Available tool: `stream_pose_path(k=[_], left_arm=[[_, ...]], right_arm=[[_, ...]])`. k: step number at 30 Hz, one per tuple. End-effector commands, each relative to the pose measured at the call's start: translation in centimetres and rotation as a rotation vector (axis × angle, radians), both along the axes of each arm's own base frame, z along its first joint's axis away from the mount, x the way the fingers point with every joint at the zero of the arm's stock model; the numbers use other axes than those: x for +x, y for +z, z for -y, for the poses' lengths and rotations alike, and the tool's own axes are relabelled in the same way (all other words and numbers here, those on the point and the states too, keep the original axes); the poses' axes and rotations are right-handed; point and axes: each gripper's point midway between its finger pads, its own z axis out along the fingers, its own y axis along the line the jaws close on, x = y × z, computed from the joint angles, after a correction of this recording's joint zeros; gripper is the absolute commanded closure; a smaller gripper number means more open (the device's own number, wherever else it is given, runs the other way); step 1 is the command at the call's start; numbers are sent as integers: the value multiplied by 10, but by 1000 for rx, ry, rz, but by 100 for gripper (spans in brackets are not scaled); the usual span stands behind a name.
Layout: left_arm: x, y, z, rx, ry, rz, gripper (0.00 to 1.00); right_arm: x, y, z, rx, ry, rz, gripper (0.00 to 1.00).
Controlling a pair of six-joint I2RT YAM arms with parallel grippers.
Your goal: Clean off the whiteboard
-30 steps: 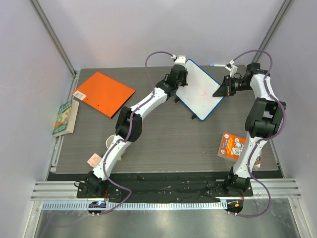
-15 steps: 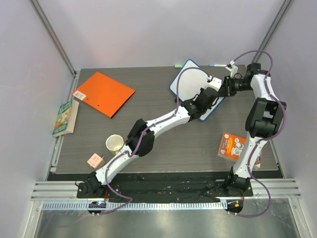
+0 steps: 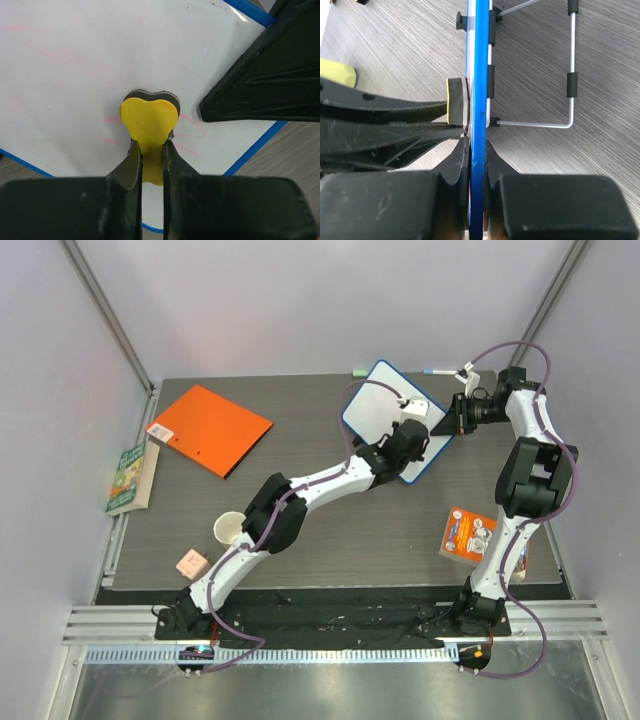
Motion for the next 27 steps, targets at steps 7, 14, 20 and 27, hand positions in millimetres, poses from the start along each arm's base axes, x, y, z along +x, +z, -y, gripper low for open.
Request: stream_pose_path(k=[7,14,20,27], left_arm=[[-28,-158,-66,150,203,-384,100],[-24,-160,-90,146,346,-413,100],[-27,-162,-101,126,409,-461,100],[-28,-136,-29,120,80,-359,100]], right_arm=[[-31,-56,-20,-203,202,-50,99],[-32,-54,-21,-196,201,-47,99],[-32,-51,-22,-190,200,-44,99],[-33,-51,-22,-187,204,-38,99]])
